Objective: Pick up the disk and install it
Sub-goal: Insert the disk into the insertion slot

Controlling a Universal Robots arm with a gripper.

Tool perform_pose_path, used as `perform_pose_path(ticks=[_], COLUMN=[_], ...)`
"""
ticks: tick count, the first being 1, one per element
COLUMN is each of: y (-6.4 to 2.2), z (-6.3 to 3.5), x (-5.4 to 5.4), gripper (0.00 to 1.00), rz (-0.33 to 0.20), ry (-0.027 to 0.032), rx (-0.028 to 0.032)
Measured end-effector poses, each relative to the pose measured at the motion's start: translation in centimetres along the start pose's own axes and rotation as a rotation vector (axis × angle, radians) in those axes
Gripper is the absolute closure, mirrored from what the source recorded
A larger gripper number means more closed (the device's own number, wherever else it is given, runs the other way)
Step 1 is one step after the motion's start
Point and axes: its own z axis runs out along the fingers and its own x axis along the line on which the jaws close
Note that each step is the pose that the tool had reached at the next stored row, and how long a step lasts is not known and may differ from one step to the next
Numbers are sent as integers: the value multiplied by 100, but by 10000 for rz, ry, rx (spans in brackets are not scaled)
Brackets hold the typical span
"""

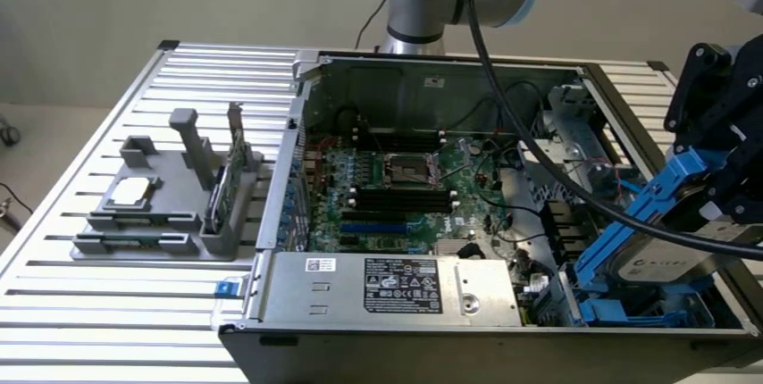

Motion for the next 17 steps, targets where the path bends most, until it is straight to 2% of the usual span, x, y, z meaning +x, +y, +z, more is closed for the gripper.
perform_pose_path(ticks=[3, 7, 12, 17], y=[9, 29, 31, 34], z=[12, 24, 58, 83], x=[0, 0, 0, 0], gripper=[67, 67, 67, 67], rz=[0, 3, 3, 2], ry=[1, 0, 2, 1], rx=[61, 64, 105, 108])
